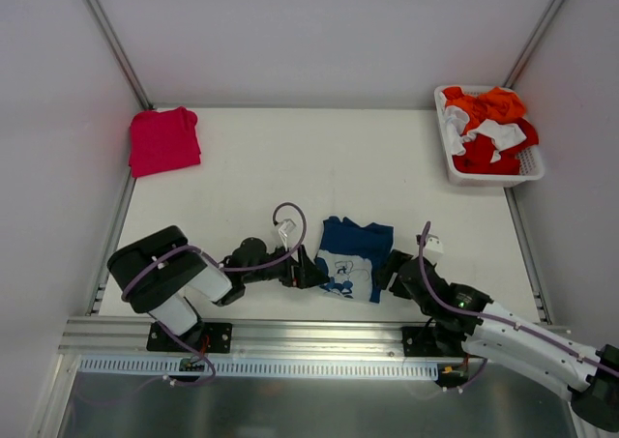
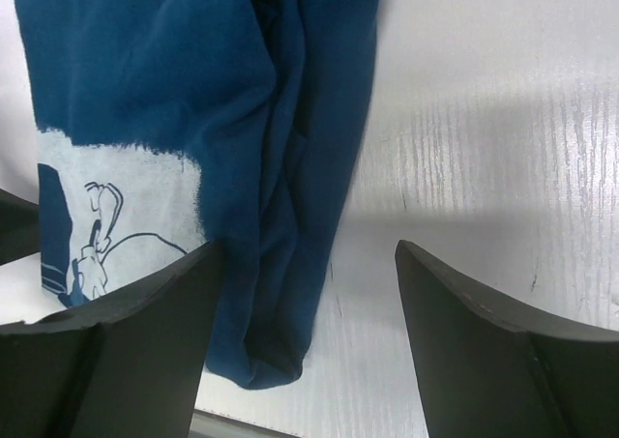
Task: Fold and stack the t-shirts
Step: Smooth out wrinkles on the folded tshirt
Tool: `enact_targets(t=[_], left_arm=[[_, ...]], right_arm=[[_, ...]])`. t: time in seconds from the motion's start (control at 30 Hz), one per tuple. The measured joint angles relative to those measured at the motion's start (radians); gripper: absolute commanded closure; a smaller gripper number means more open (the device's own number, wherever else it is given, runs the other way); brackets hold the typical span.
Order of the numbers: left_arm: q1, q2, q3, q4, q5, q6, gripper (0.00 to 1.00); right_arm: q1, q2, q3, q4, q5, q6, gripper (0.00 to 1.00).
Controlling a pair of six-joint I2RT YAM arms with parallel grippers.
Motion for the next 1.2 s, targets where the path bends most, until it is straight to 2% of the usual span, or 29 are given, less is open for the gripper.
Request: enact_targets(t=[0.2,0.5,0.67,0.87,1.0,1.03,1.07,1.2], left_arm=[[0.000,0.064,0.015,0.074,0.023,-0.014,0.05],[0.000,0.072,0.045,0.051,0.022,-0.004,0.05],[0.006,0.076,0.079,0.023,0.023,0.003,0.04],[0.007,0.106,0.097,0.025,0.023,0.004,0.05],[0.018,0.119,0.104,0.030,0.026,0.004,0.12],[0.019,0.122,0.106,0.031,0.030,0.003,0.21],[0.020,0.127,0.107,0.032,0.030,0.002,0.26],[0.026,0.145,0.109,0.025,0.031,0.005,0.43]], right_arm=[[0.000,0.003,-0.011,0.021,0.001,0.001,0.25],[0.000,-0.014,-0.011,0.051,0.006,-0.012,0.24],[0.000,0.055,-0.011,0.082,0.004,-0.015,0.24],[0.000,0.134,-0.039,0.196,-0.010,-0.004,0.24],[0.000,0.147,-0.051,0.246,-0.011,0.000,0.25],[0.000,0.152,-0.051,0.255,-0.011,0.000,0.33],[0.000,0.156,-0.052,0.258,-0.011,-0.001,0.37],[0.000,0.173,-0.052,0.264,-0.019,0.003,0.48]])
